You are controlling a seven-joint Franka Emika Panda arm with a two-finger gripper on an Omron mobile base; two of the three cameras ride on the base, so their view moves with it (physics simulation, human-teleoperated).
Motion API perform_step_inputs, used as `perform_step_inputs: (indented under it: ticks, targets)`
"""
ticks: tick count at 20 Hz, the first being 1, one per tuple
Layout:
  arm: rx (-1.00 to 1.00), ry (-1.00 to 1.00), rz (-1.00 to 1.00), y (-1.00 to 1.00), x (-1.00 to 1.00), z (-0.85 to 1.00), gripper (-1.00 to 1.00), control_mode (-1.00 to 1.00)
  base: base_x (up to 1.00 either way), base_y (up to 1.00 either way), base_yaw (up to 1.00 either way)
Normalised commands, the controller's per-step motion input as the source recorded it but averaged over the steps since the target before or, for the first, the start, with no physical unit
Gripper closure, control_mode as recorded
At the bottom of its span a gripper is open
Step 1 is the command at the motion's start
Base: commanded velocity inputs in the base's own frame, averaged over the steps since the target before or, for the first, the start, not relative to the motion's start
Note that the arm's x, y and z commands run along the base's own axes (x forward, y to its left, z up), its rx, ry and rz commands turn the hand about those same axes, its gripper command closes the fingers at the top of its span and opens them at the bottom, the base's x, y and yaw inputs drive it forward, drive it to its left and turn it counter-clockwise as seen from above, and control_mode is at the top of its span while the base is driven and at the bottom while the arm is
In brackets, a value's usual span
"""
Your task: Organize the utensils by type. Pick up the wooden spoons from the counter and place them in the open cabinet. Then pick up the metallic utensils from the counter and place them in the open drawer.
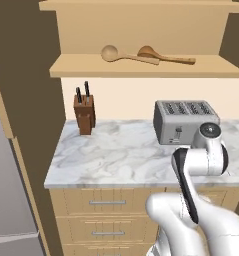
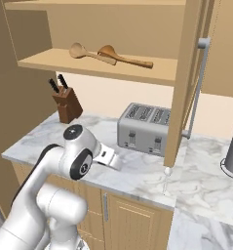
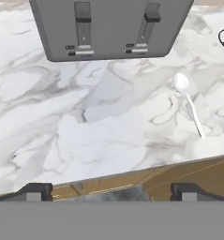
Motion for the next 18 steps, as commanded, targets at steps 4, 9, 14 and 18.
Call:
perform_step_inputs:
  ticks: [4, 9, 14, 18]
  targets:
    - [0.00, 0.22, 0.09, -0.64, 0.00, 0.00, -1.00, -1.00, 0.00, 0.00, 0.00]
    - [0.03, 0.28, 0.06, -0.48, 0.09, 0.04, -1.00, -1.00, 0.00, 0.00, 0.00]
    - [0.01, 0.07, 0.09, -0.49, 0.02, 0.05, -1.00, -1.00, 0.00, 0.00, 0.00]
    - [0.00, 0.00, 0.04, -0.48, 0.00, 0.00, -1.00, -1.00, 0.00, 0.00, 0.00]
